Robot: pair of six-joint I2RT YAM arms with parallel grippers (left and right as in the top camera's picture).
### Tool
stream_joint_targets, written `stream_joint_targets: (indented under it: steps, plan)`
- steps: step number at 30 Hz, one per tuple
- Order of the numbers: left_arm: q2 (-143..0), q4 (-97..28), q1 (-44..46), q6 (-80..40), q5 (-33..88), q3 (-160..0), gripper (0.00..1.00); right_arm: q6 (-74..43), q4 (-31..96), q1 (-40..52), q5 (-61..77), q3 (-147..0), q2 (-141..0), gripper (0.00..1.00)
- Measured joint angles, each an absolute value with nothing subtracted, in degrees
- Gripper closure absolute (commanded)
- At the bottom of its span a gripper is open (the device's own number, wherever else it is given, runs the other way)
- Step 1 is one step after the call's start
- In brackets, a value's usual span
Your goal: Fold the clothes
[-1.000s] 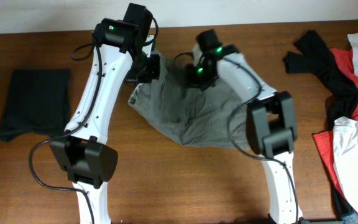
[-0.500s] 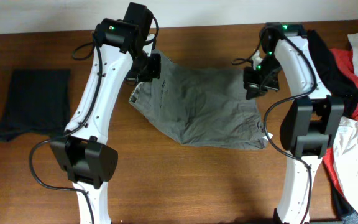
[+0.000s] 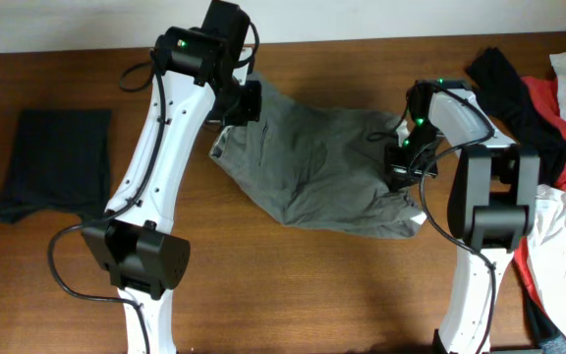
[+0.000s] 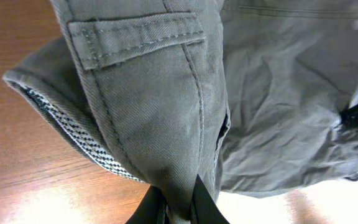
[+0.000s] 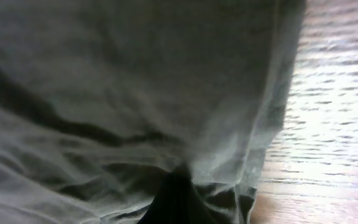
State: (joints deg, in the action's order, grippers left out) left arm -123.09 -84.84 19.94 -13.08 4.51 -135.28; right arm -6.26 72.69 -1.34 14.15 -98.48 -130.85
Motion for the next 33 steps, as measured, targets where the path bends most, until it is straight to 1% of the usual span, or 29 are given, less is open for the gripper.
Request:
stream_joint_targets:
  steps: [5, 11, 17, 33]
  plan:
    - [-123.1, -84.0, 21.3, -13.1, 4.5, -135.5, 0.99, -6.3, 66.9, -1.0, 17.6, -92.7, -127.7, 0.96]
    - [-123.1, -81.3, 23.7, -13.1, 4.1, -135.5, 1.0, -7.7, 61.1, 1.7, 22.2, -88.4, -125.5, 0.96]
    - [-123.1, -79.3, 25.4, -13.1, 4.1, -135.5, 0.99, -8.3, 60.0, 4.0, 25.1, -88.3, -125.8, 0.96]
    - [-123.1, -75.0, 31.1, -14.0, 4.1, -135.2, 0.99, -8.6, 60.0, 4.0, 26.1, -88.3, -126.0, 0.96]
